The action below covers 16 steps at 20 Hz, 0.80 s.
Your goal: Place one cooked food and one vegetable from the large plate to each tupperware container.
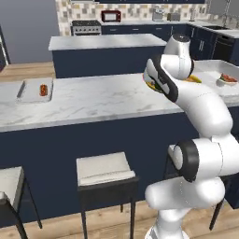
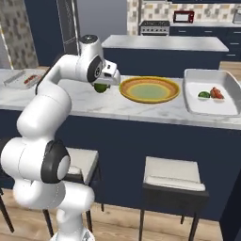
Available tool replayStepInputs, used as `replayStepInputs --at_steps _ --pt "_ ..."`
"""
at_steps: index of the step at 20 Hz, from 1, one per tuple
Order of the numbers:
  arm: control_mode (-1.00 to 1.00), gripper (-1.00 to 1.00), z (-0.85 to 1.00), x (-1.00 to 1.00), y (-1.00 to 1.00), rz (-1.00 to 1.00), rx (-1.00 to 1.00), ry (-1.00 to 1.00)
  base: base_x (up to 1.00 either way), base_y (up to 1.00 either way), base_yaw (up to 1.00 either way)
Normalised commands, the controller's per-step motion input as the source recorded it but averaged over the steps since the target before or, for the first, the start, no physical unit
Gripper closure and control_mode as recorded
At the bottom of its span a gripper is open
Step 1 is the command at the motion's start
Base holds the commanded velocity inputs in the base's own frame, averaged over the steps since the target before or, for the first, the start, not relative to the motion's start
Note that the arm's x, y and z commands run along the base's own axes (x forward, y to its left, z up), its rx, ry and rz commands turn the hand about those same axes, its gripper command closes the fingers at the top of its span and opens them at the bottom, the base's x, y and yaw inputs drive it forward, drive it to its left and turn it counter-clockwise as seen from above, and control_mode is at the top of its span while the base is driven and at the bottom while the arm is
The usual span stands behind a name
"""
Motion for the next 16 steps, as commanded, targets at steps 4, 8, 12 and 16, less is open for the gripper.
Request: replayStepInputs --at_steps 4,8,12,16 --pt "1.0 1.0 0.0 0.0 0.0 0.0 0.0 0.0 0.0 1.0 0.09" --pt "1.0 1.0 0.0 0.0 0.0 0.0 0.0 0.0 0.0 0.98 0.07" --pt "1.0 1.0 0.0 0.0 0.0 0.0 0.0 0.0 0.0 0.72 0.0" --pt "1.0 1.0 0.0 0.0 0.0 0.0 0.0 0.0 0.01 0.64 0.0"
